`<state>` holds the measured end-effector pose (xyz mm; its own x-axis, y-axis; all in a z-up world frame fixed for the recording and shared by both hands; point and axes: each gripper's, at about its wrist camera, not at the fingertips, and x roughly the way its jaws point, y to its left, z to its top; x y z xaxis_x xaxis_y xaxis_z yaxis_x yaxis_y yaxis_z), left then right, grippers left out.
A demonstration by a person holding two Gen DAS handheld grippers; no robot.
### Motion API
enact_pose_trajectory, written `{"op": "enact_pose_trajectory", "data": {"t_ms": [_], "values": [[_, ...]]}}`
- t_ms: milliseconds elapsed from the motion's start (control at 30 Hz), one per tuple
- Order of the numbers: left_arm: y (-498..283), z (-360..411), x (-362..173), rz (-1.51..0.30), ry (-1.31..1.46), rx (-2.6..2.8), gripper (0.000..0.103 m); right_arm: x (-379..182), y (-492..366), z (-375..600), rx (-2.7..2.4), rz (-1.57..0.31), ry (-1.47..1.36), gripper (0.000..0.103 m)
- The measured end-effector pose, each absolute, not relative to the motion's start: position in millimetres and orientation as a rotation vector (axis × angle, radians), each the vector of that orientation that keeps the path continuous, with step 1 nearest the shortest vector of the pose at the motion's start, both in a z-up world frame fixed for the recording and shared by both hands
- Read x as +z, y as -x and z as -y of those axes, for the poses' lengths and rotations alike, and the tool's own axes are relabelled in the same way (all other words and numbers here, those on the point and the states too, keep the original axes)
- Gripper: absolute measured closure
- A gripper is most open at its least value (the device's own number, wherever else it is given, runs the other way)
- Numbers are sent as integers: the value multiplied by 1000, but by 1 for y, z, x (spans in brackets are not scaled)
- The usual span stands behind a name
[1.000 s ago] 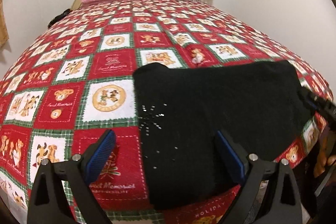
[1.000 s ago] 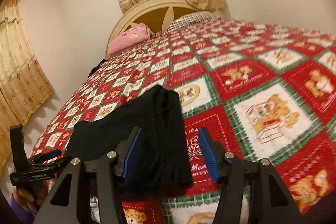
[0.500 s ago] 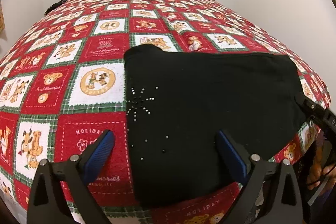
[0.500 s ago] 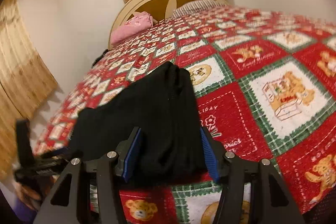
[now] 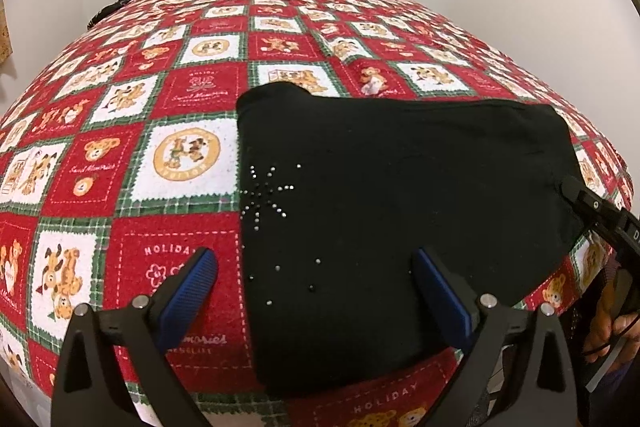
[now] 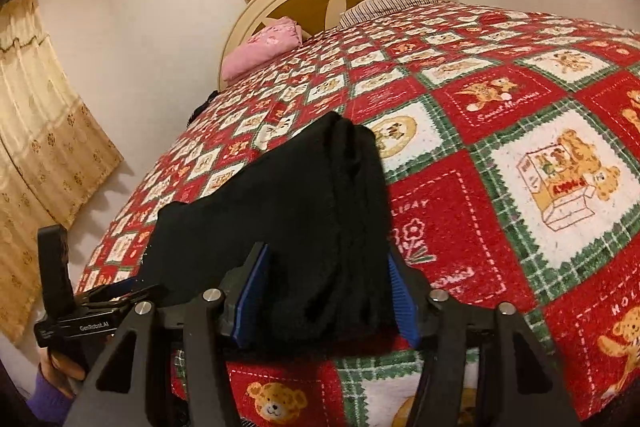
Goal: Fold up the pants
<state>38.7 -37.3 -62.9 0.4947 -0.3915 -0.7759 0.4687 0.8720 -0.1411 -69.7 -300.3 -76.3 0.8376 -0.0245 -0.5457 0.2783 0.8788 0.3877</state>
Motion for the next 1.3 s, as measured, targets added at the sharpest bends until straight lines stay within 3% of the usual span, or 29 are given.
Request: {"op": "enact_pose_trajectory", "data": {"t_ms": [100,400,700,900,1033,1067,1133,1200,1300], "values": [[-38,38,-63,-914,-96,-523,1,-76,70,295,-170,-549,-441,66],[-40,39,-64,-911,-98,-521,0,-72,65,269,-245,-563,-215,68],[-57,-6,-51,-904,111,-535,0,-75,66,276,-219,-553,-273,68],[-74,1,-60,-947,194,-533,6,-76,66,277,-212,-552,-290,68],[-59,18,-60,-944,145,-577,30,-76,67,277,-211,-551,-293,68],[-56,19,-60,-945,158,-595,42,-76,66,278,-211,-551,-296,68],[-52,15,-60,-952,210,-612,49,-76,66,279,-208,-551,-303,68],[-55,2,-65,-996,348,-646,65,-76,66,280,-206,-552,-312,68],[-61,-13,-76,-1040,495,-664,69,-76,66,281,-204,-551,-317,68]]}}
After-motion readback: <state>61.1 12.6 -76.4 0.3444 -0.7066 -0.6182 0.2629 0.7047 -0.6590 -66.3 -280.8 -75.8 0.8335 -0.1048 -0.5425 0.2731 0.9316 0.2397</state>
